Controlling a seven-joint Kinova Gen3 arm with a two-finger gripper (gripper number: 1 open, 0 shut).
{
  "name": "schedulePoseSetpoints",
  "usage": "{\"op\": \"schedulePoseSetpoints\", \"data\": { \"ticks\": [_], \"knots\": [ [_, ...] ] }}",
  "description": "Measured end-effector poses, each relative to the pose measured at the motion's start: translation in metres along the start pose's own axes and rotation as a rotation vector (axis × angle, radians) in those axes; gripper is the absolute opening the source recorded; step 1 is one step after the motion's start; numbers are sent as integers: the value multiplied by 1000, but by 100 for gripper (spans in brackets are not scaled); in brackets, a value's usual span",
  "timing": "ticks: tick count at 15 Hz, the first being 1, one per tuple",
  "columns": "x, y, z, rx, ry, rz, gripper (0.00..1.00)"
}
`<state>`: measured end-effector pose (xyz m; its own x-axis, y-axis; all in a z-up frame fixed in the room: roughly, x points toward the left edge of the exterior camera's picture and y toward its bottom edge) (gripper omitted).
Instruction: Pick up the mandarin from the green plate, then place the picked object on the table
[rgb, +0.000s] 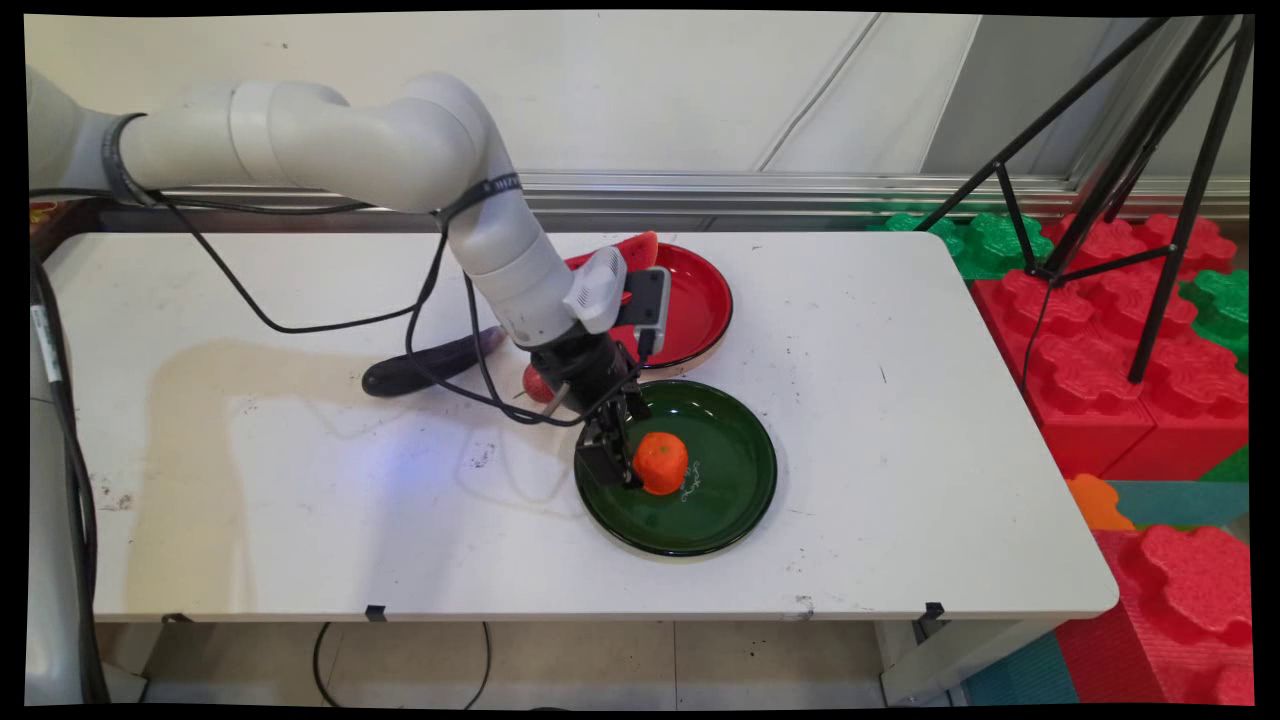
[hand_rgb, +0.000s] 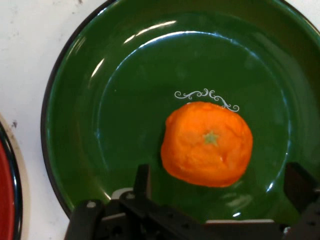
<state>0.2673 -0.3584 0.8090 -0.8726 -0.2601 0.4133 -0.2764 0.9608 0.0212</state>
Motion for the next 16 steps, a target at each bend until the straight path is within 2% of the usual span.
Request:
{"op": "schedulePoseSetpoints", "data": {
  "ticks": [12,13,16],
  "knots": [
    [8,-1,21,-13,-21,19,100],
    [9,-1,22,-14,-20,20,0],
    [11,-1,23,-13,-18,28,0]
  ]
}}
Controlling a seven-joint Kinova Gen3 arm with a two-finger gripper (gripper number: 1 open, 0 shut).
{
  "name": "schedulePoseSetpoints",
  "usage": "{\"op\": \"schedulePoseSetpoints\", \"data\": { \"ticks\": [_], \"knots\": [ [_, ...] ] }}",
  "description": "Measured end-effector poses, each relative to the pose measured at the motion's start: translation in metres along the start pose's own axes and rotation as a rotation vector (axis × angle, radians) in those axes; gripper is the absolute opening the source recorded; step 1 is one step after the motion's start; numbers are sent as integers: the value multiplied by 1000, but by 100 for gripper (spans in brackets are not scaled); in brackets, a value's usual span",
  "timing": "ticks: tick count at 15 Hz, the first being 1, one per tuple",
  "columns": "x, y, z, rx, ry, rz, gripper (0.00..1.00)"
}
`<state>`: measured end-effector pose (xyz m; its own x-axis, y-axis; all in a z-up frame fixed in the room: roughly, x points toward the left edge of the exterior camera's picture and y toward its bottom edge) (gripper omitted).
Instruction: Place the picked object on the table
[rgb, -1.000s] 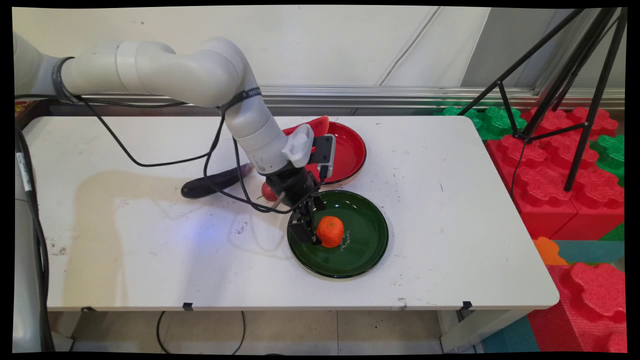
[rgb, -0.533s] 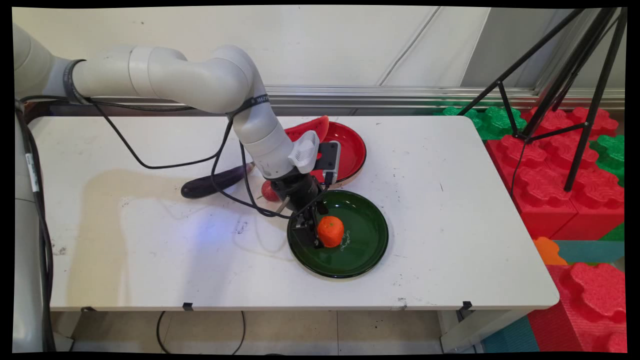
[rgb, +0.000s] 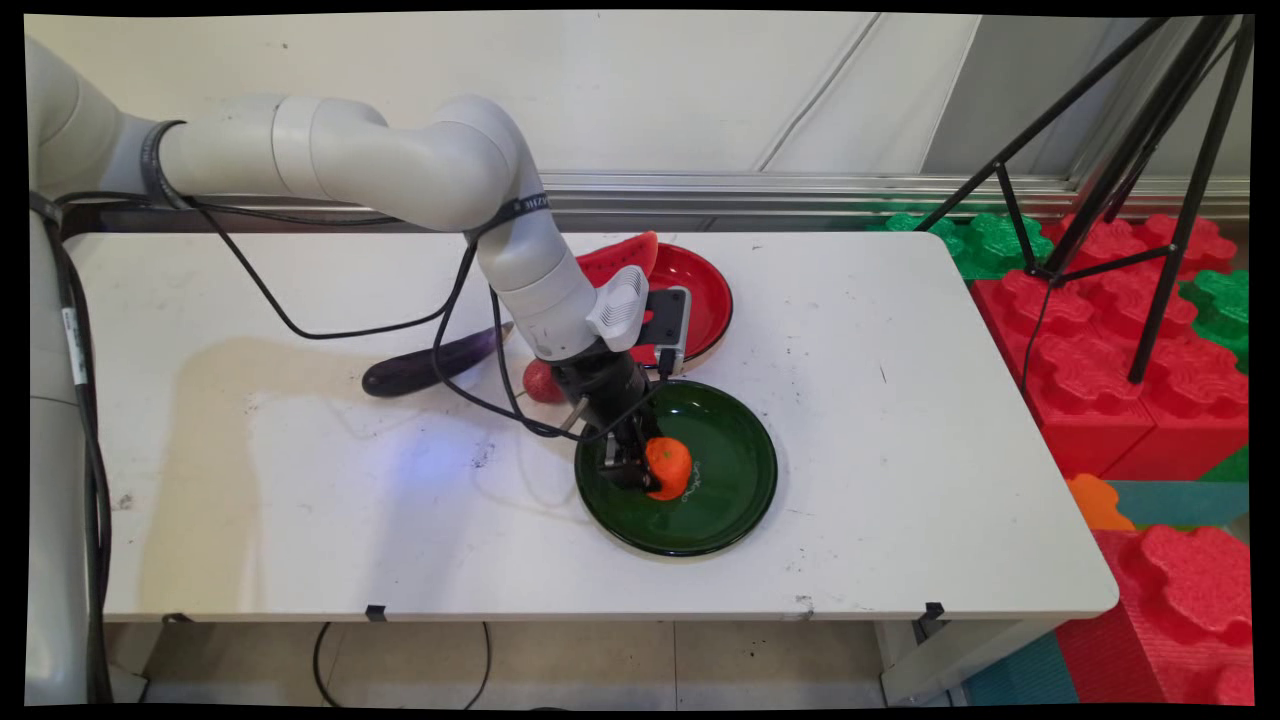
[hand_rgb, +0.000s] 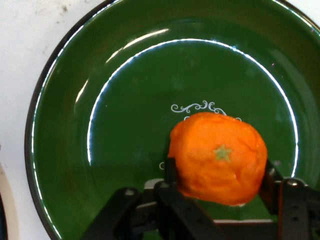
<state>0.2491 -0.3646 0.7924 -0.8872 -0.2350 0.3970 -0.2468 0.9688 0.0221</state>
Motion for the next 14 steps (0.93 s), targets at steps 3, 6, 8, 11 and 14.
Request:
{"op": "schedulePoseSetpoints", "data": {
  "ticks": [3,6,8,11,14],
  "knots": [
    [0,0,0,3,-1,10,0],
    [2,0,-6,17,9,14,0],
    [2,0,-12,29,19,11,0],
    [2,3,-29,53,40,10,0],
    [1,7,-44,68,57,15,0]
  ]
}}
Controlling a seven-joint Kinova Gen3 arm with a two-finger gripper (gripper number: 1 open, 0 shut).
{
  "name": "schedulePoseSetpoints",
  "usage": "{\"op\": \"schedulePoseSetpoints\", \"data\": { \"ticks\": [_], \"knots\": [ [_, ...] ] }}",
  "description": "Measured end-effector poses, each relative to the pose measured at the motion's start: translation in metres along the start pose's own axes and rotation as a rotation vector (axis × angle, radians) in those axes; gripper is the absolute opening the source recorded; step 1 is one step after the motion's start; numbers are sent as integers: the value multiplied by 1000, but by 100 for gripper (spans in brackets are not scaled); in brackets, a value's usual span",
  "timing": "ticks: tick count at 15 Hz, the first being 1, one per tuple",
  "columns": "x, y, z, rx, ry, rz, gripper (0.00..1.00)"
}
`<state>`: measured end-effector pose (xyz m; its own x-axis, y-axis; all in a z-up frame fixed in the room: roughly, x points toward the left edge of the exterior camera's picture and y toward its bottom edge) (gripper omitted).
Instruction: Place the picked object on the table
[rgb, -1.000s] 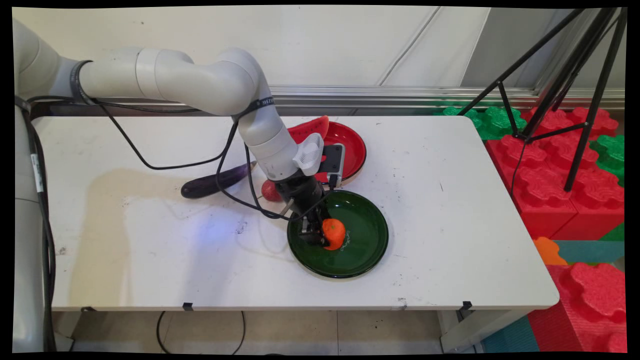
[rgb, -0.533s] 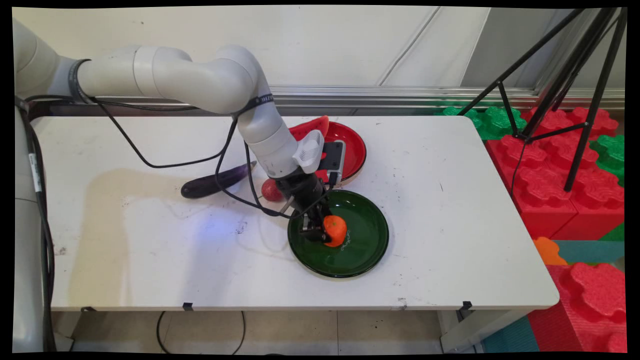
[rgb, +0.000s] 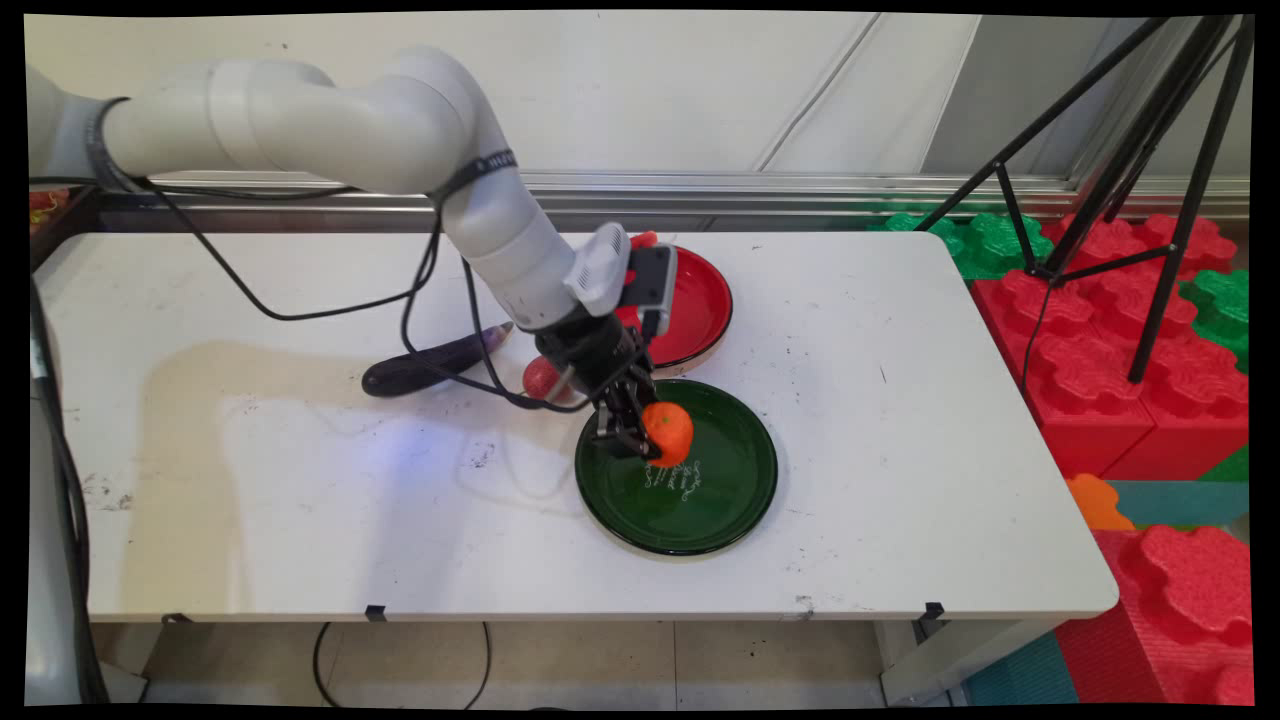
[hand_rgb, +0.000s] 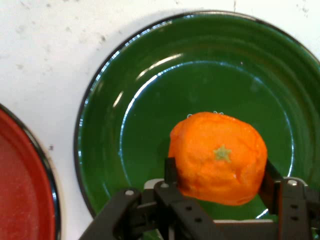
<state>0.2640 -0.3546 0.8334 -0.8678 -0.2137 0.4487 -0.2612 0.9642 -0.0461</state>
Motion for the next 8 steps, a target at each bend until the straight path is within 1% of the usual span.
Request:
{"op": "schedulePoseSetpoints", "data": {
  "ticks": [3,8],
  "knots": [
    [-1,4,-20,15,17,10,0],
    [-12,16,-59,32,34,33,0]
  ]
}}
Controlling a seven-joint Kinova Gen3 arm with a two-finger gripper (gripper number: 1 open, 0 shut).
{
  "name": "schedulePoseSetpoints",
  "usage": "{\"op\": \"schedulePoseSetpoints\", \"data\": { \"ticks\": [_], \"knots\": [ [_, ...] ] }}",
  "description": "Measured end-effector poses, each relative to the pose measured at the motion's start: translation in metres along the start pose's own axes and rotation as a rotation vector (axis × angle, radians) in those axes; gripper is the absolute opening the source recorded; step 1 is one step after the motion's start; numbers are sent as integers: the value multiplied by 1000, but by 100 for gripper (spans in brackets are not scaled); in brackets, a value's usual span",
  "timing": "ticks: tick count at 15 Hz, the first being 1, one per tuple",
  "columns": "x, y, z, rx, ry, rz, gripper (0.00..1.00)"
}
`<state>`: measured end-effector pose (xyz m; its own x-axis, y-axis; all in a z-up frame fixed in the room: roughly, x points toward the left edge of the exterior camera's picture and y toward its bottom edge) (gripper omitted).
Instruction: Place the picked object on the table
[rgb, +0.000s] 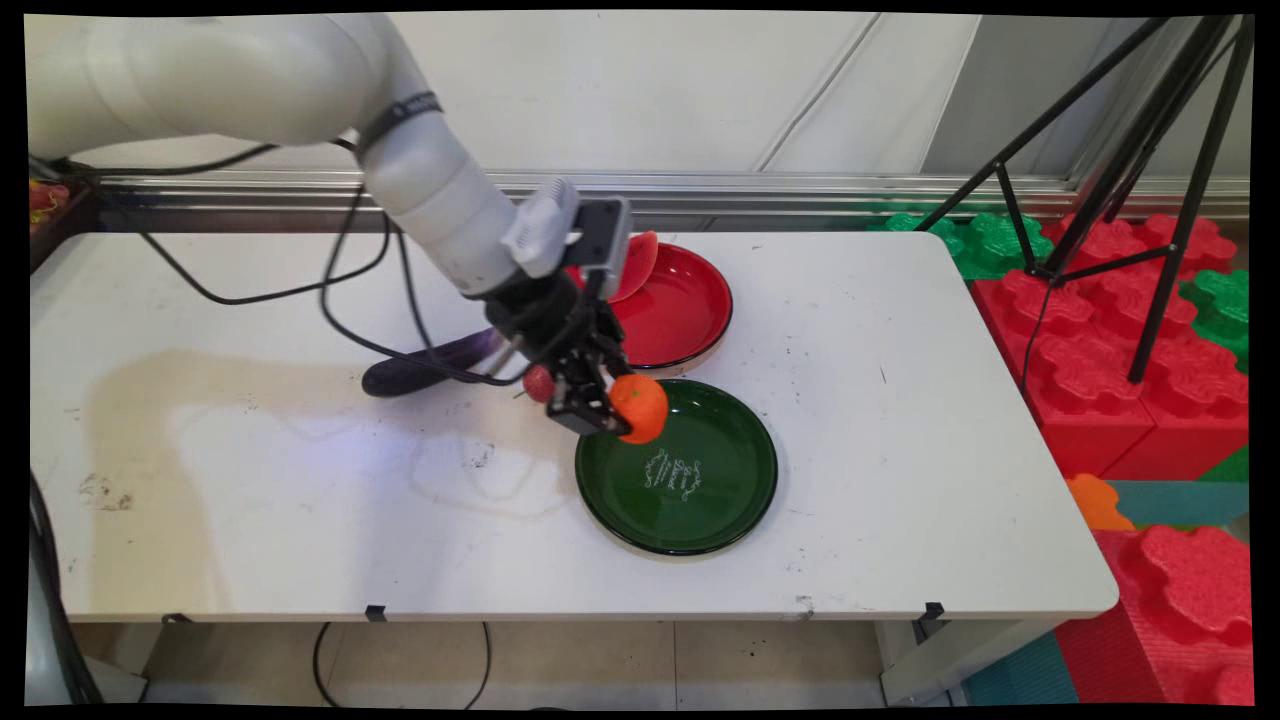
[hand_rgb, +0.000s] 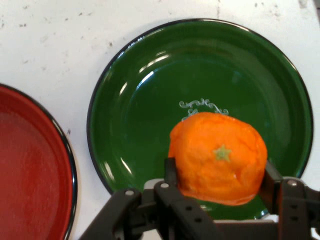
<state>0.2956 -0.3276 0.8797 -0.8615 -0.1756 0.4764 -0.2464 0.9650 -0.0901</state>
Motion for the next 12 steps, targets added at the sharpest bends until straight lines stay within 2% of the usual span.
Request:
{"op": "schedulePoseSetpoints", "data": {
  "ticks": [6,12],
  "knots": [
    [-30,12,-49,8,-19,25,0],
    [-68,19,-75,2,-90,66,0]
  ]
}}
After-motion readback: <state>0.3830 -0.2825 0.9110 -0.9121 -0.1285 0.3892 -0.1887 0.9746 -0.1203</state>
